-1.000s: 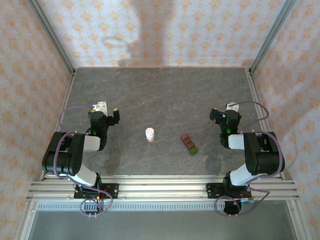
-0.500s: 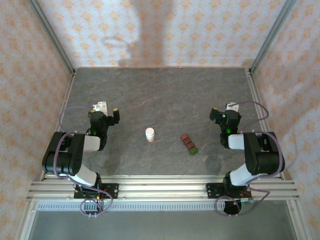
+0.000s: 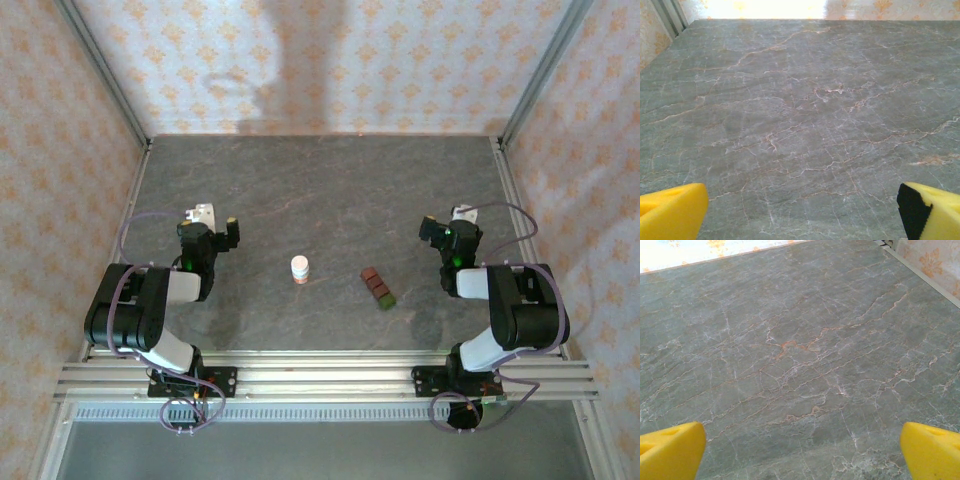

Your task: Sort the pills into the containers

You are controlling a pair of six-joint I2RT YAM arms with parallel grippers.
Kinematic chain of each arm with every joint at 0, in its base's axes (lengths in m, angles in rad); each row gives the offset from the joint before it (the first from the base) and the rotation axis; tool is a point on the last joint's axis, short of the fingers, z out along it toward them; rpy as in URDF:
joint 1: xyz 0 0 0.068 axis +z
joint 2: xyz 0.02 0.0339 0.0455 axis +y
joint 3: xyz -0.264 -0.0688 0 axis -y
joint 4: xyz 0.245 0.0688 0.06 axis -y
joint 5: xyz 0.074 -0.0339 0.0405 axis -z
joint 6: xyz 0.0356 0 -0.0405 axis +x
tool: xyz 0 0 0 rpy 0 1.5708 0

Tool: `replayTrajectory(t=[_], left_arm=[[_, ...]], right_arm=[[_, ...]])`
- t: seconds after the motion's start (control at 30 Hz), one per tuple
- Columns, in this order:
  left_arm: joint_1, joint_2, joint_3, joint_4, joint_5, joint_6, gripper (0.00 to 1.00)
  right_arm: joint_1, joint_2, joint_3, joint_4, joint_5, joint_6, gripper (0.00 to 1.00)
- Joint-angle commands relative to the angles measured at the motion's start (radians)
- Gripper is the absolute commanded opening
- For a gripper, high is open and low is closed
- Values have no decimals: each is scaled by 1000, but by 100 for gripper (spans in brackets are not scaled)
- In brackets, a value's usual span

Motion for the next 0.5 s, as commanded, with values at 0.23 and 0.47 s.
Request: replayTrajectory(t=[0.23,0.47], left_arm=[[-9,-160,36,-151,-48,-7,100],[-9,-316,86,-373,-87,-93,100]], right_arm=[[-4,-189,115,-317,63,27,99],[-8,-337,256,-708,170,386,100]])
